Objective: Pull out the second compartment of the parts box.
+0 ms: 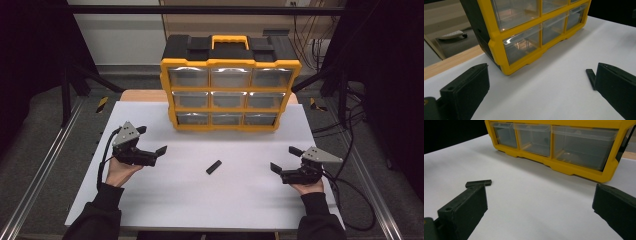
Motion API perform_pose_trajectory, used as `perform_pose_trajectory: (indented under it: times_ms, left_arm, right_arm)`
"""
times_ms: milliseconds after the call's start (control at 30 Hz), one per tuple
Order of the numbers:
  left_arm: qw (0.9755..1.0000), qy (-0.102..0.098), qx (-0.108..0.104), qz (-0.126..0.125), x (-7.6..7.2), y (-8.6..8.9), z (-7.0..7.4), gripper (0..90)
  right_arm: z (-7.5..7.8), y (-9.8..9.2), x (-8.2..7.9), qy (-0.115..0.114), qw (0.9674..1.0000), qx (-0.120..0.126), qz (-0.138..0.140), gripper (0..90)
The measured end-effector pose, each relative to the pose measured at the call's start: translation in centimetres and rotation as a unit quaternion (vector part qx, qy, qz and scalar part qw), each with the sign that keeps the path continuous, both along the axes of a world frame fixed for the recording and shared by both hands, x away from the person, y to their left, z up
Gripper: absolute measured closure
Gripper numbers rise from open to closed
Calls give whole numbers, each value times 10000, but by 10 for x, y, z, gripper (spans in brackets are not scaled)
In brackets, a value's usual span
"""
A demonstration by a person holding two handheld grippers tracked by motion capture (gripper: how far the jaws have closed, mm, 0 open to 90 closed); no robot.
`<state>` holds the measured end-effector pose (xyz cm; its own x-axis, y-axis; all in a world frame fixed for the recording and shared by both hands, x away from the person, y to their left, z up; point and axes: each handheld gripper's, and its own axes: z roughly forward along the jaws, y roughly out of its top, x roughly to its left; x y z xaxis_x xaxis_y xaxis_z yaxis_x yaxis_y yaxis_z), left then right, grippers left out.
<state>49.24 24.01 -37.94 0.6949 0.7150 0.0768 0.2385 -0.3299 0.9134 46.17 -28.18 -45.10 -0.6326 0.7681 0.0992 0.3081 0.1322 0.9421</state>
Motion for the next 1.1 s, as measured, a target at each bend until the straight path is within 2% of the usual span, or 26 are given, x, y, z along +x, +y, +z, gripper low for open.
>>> perform_pose_trajectory:
  times_ms: [400, 1100]
  left_arm:
    - [9998, -49, 188, -22, 5, -11, 6, 0]
    - [9979, -363, 499, -189, 10, -36, 27, 2]
  right_arm:
    - [0, 0, 0, -9, 10000, 15, 8, 2]
    - [0, 0, 0, 1, 10000, 18, 21, 2]
